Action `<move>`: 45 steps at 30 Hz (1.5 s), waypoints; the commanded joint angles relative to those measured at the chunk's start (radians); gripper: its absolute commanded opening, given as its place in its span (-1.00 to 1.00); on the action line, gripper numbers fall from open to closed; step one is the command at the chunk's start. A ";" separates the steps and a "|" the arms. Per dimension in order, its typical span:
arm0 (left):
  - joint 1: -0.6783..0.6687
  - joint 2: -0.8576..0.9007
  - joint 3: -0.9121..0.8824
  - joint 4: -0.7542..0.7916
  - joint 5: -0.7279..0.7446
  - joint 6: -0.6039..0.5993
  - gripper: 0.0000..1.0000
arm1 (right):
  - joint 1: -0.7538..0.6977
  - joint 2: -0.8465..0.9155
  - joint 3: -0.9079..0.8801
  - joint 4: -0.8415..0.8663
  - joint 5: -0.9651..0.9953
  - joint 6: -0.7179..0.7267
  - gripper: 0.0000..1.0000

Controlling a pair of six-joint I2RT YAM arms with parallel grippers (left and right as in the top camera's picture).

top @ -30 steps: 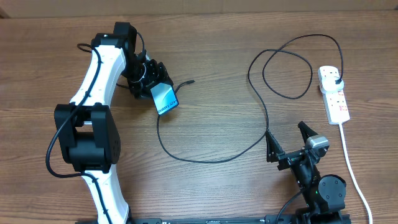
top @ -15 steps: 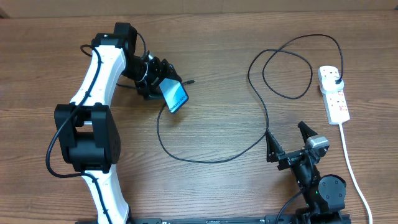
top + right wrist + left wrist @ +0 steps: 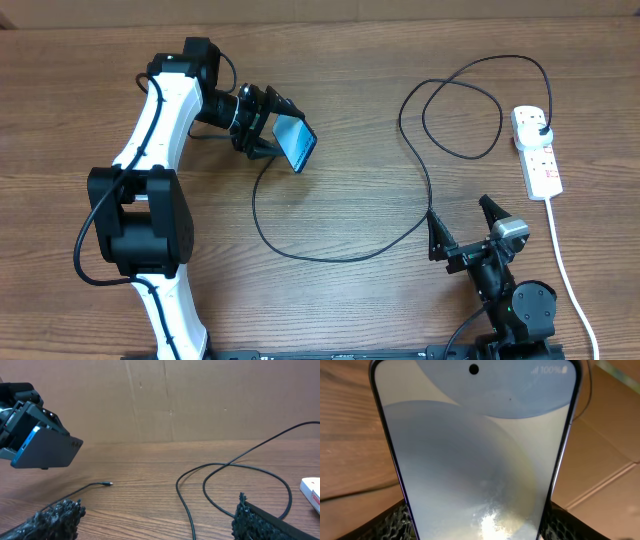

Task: Plug charger to phone and switch on socket
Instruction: 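Lift the phone with the left gripper and tilt it toward the center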

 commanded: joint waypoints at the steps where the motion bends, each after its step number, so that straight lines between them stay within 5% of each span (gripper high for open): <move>1: 0.000 -0.010 0.034 -0.003 0.135 -0.038 -0.19 | -0.004 -0.007 -0.010 0.003 0.002 -0.001 1.00; 15: -0.001 -0.010 0.034 -0.052 0.303 -0.041 -0.23 | -0.004 -0.007 -0.010 0.003 0.002 -0.001 1.00; 45: -0.118 -0.010 0.034 -0.107 0.283 -0.040 -0.25 | -0.004 -0.007 -0.010 0.003 0.002 -0.001 1.00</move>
